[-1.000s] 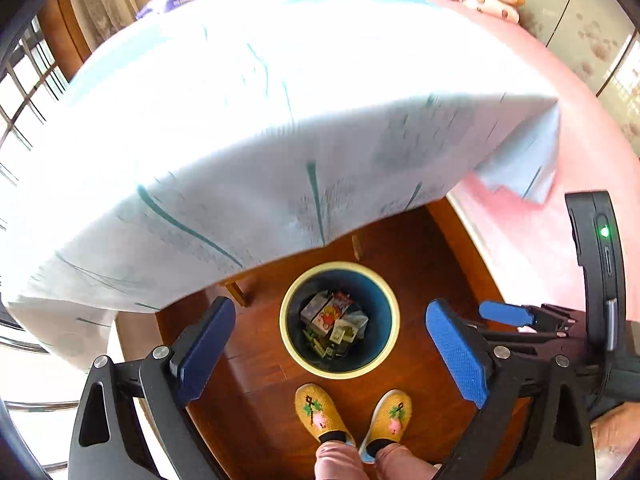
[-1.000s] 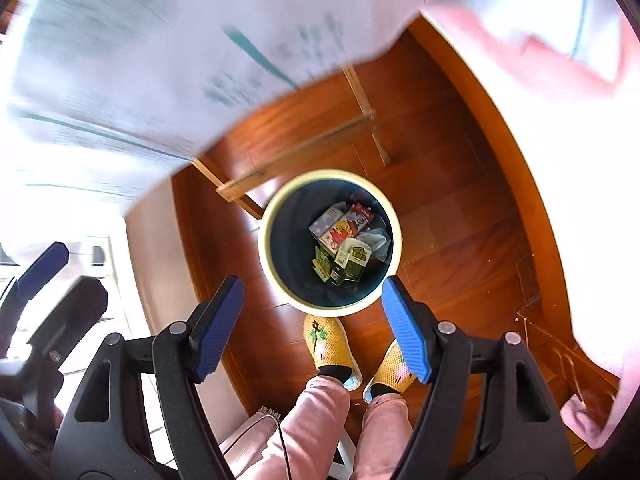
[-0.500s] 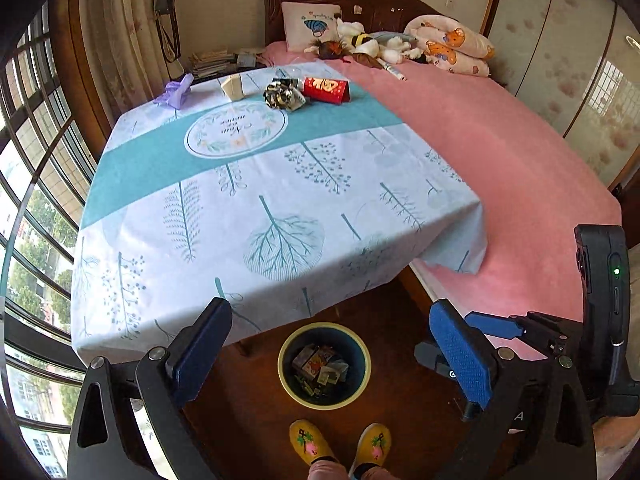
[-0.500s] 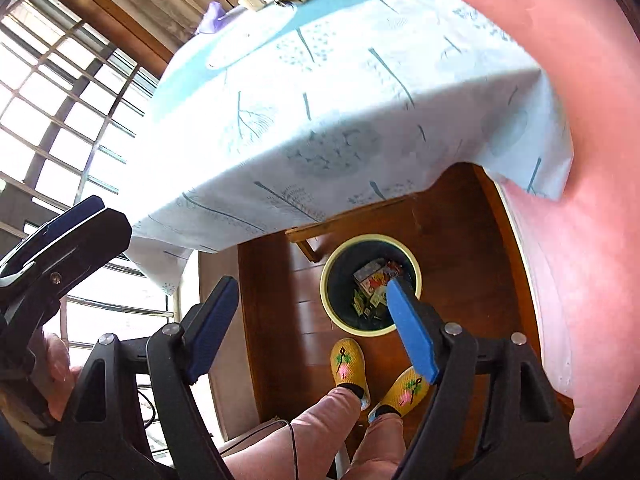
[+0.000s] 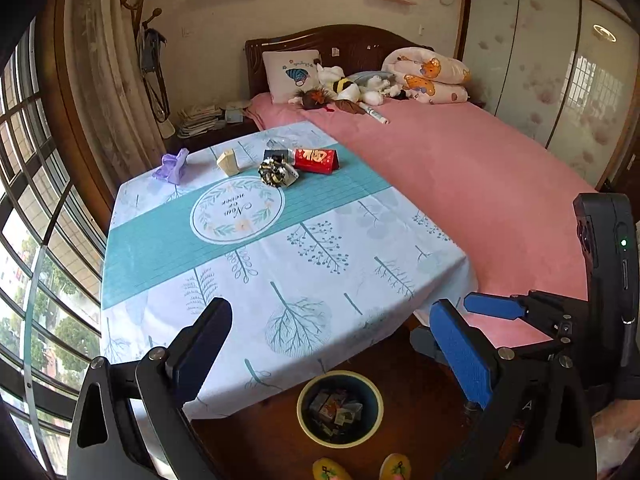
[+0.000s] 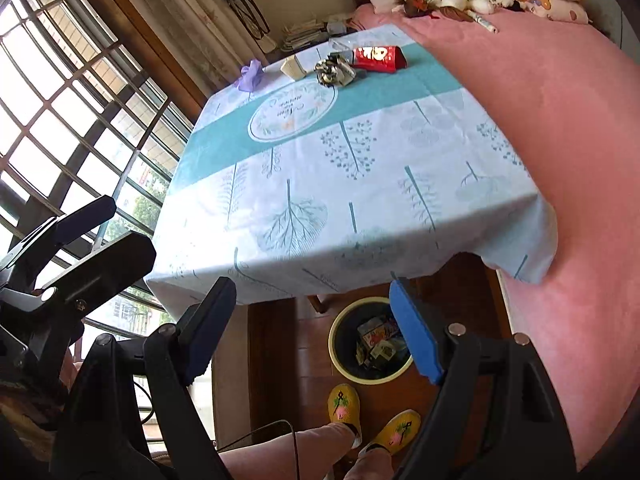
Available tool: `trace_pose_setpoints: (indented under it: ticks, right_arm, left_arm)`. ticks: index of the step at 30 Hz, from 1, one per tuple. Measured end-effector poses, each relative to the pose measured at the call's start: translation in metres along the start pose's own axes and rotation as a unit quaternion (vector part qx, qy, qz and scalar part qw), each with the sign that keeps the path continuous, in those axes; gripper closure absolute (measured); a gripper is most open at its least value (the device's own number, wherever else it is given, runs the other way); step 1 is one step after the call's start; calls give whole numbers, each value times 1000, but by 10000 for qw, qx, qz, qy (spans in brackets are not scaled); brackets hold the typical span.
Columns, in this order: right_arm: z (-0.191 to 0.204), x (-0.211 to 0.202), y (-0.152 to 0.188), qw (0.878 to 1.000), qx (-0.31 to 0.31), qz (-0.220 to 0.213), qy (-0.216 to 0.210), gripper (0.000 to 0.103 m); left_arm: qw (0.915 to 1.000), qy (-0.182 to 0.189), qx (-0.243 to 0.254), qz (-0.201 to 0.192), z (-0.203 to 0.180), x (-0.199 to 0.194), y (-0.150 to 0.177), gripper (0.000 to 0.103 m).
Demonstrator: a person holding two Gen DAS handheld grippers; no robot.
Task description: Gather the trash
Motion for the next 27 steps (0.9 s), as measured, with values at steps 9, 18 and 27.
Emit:
trace_pose_setpoints:
  ticks: [9, 18, 27]
  right_arm:
    - [22, -14, -62, 9967, -24, -711, 388, 23]
    - [14, 11, -105, 9932, 135, -905, 723, 23]
    - [-28, 68, -194, 9952, -103, -734, 646, 23]
  left_arm:
    - [9989, 152, 304, -311, 33, 9, -49, 3]
    - [9993, 11, 281, -237, 65, 54, -84, 3]
    - [9986, -516, -55, 62, 89, 155, -144, 3]
Point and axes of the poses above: each gripper's, at about its wrist camera, not at the fingertips, and x roughly the way its jaws point, z to its left, y to its underside, the point moved 5 cm from there along x, roughly the way its jaws point, and after that the axes turned 3 degrees about x, right-handed, at the moved point
